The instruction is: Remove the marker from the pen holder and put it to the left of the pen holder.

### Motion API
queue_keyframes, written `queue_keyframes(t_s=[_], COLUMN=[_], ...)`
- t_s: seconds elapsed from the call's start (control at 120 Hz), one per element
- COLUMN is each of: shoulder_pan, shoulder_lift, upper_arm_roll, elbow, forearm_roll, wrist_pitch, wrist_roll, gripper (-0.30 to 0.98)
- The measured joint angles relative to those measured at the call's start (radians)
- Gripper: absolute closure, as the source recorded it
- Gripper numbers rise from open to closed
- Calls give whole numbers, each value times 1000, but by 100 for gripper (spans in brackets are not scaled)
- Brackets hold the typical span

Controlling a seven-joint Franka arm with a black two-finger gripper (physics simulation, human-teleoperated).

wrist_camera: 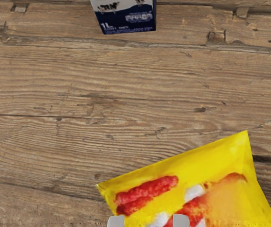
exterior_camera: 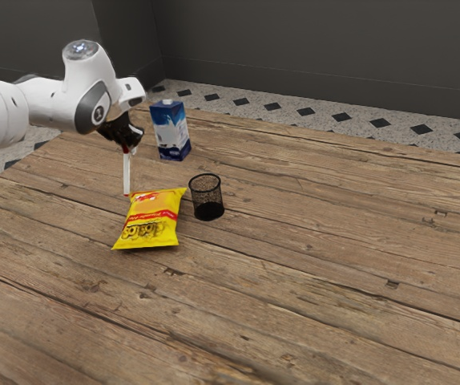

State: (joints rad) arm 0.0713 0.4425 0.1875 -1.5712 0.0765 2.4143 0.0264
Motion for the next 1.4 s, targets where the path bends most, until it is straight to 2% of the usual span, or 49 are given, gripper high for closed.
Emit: queue_keyframes(t_s=[0.167, 0.317, 0.7, 0.933, 1.008, 1.1, 1.15, 1.192, 1.267, 1.4], shoulder_pan=[66, 137, 206, 207, 196, 130, 67, 22, -41, -95], shoulder_lift=[97, 175, 292, 281, 196, -160, -349, -454, -536, -566], upper_arm_roll=[-7, -49, -68, -73, -68, -59, -57, -58, -62, -64], elbow=[75, 150, 285, 287, 252, 21, -28, -43, -55, -61], forearm_roll=[20, 29, 35, -13, -22, -28, -29, -28, -23, 9], wrist_pitch=[-31, -43, -50, -49, -50, -65, -142, -233, -390, -589], wrist_roll=[-6, -4, 19, 76, 100, 125, 132, 135, 139, 143], gripper=[76, 76, 77, 30, 21, 14, 11, 9, 6, 3])
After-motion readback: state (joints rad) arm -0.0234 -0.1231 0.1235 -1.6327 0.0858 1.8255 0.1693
